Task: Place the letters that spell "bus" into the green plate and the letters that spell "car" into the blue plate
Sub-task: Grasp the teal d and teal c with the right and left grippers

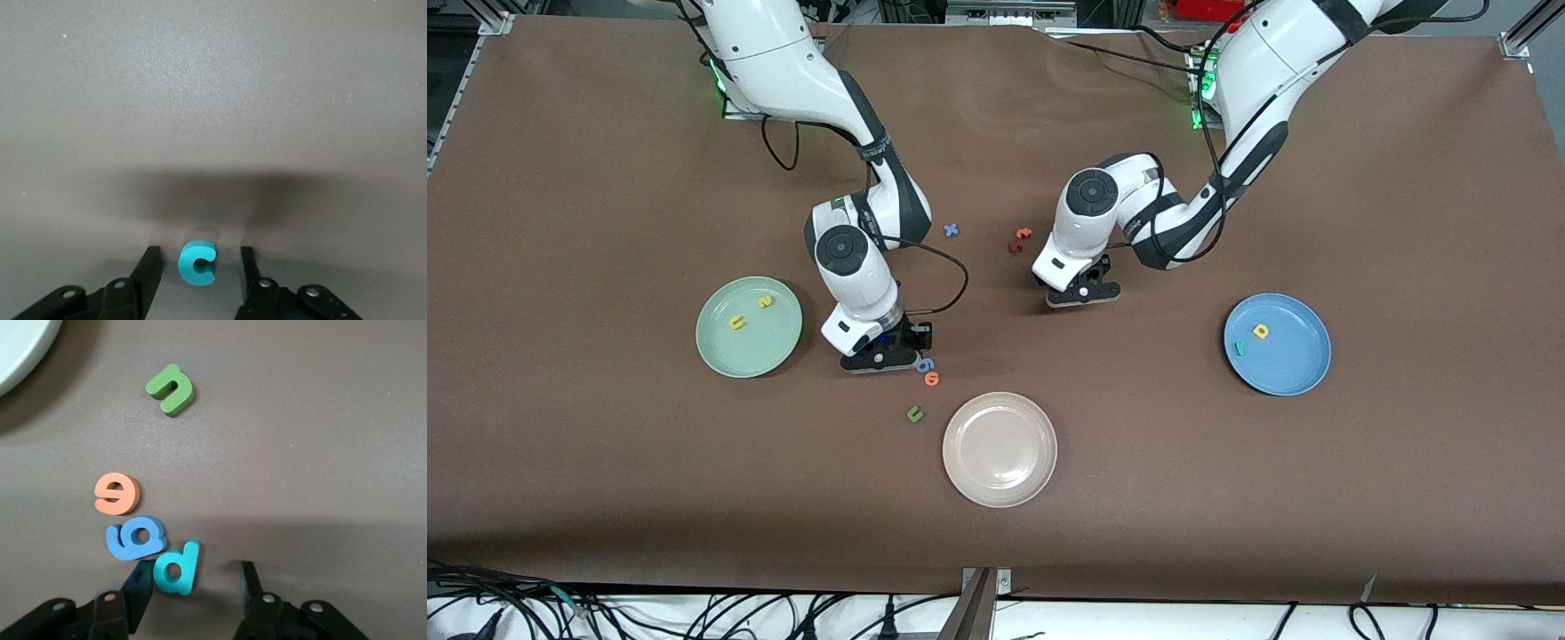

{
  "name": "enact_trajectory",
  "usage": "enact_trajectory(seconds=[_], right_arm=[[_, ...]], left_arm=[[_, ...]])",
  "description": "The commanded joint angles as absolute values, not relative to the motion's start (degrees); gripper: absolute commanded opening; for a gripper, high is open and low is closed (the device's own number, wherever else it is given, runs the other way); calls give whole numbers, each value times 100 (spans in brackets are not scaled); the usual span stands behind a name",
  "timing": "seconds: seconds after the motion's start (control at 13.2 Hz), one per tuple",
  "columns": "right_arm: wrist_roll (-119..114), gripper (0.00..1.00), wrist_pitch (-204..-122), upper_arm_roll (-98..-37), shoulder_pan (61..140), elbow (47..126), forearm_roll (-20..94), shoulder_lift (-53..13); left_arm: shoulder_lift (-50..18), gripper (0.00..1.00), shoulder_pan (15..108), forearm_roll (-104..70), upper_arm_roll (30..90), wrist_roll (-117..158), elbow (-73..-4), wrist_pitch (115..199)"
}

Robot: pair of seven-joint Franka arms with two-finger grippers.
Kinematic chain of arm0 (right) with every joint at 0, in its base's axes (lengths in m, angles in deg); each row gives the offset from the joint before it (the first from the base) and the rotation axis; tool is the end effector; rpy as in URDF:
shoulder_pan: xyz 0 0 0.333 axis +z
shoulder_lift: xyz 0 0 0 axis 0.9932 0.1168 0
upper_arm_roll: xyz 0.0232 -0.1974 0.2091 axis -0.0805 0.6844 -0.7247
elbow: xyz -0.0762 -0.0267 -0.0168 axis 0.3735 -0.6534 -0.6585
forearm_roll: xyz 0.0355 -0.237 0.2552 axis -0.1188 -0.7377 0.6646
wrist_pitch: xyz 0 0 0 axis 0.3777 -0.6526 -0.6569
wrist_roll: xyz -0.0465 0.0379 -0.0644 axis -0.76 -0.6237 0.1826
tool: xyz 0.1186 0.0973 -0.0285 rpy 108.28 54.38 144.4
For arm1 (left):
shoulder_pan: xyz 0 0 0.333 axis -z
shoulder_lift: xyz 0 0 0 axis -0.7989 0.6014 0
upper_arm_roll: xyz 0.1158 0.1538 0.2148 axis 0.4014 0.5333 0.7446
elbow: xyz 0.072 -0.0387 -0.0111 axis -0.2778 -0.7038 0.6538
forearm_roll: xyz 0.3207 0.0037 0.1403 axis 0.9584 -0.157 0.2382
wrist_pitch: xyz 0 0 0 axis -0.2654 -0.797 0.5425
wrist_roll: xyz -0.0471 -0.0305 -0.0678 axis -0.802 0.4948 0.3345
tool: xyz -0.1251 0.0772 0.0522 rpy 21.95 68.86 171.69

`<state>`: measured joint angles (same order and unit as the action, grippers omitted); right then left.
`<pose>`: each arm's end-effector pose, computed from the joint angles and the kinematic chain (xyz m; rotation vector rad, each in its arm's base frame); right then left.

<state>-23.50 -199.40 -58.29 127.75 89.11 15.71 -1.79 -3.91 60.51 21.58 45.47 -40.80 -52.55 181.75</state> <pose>0.5492 0.3233 0.1417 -3.0659 -0.1360 -0.2616 0.4268 -0.3619 0.1336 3.1270 0.2291 -0.0566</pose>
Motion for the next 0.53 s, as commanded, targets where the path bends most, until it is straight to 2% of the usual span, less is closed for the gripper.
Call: enact_trajectory(seconds=[0.0, 0.15, 0.45], right_arm=[[-2264, 56, -20028, -5819, 12776, 8874, 1626, -119], [-2255, 43, -20029, -5819, 12776, 8874, 1626, -119], [-2255, 31, -20029, -5819, 12776, 8874, 1626, -119]], left_arm=[[-311, 49, 6111, 2426, 4595, -4312, -5258, 18241], [-311, 47, 6111, 2426, 4587, -4321, -5266, 18233], [-320, 43, 6164, 2426, 4587, -4339, -5328, 18233]])
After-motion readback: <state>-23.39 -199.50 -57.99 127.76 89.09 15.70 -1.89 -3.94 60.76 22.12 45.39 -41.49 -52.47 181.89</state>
